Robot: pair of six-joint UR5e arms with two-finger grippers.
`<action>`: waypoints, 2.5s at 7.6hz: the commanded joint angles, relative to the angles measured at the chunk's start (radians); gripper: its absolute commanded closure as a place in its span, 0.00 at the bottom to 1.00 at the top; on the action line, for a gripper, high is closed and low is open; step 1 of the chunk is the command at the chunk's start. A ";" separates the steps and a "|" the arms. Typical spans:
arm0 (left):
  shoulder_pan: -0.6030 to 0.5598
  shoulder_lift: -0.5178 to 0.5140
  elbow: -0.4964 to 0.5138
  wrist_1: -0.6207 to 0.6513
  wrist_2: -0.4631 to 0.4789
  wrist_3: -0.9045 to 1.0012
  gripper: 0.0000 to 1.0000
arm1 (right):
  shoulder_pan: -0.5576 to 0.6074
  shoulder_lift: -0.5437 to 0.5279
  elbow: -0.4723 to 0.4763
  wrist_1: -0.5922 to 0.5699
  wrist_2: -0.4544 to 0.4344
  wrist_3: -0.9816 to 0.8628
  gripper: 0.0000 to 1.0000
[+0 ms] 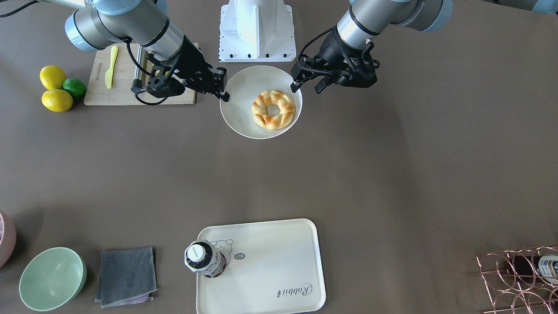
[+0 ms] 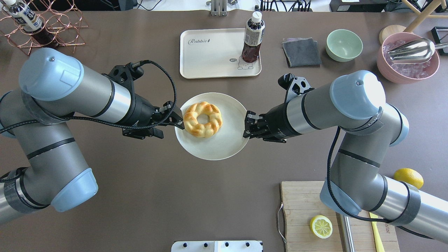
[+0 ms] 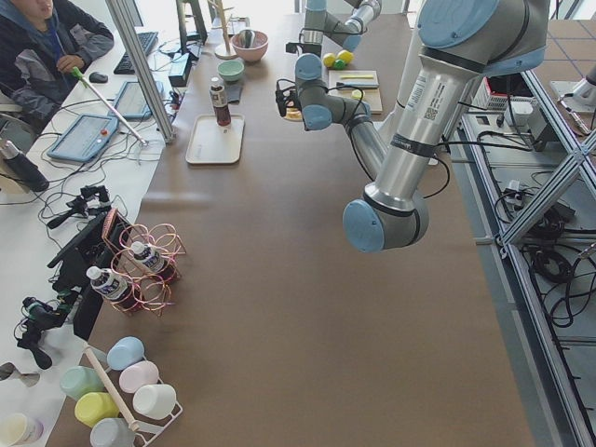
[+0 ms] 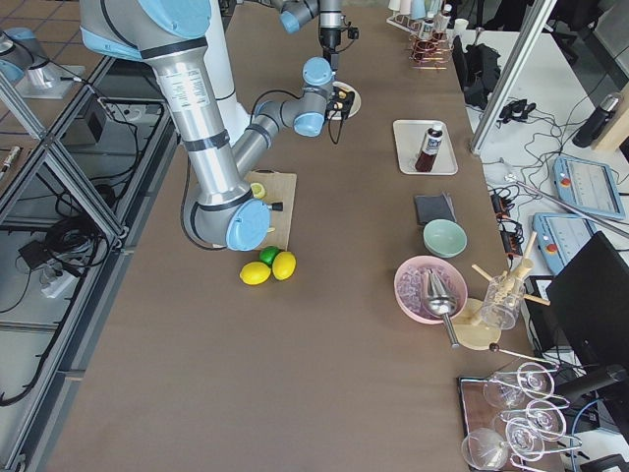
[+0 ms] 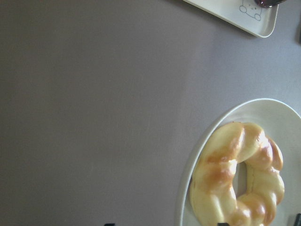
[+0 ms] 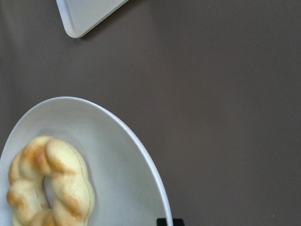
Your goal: Place donut on tray
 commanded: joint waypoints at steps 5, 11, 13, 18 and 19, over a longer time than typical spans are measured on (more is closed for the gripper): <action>0.007 -0.001 0.000 -0.002 0.002 -0.050 0.51 | -0.013 0.010 0.033 -0.044 -0.011 0.004 1.00; 0.010 -0.001 -0.006 -0.003 -0.002 -0.051 1.00 | -0.014 0.012 0.033 -0.041 -0.009 0.003 1.00; 0.016 -0.001 0.000 -0.018 -0.002 -0.050 1.00 | -0.014 0.013 0.033 -0.039 -0.009 0.004 0.49; -0.001 -0.003 0.037 -0.021 0.001 -0.036 1.00 | 0.051 -0.065 0.082 -0.044 0.021 -0.002 0.00; -0.019 -0.009 0.070 -0.050 0.001 -0.036 1.00 | 0.094 -0.083 0.077 -0.045 0.066 -0.010 0.00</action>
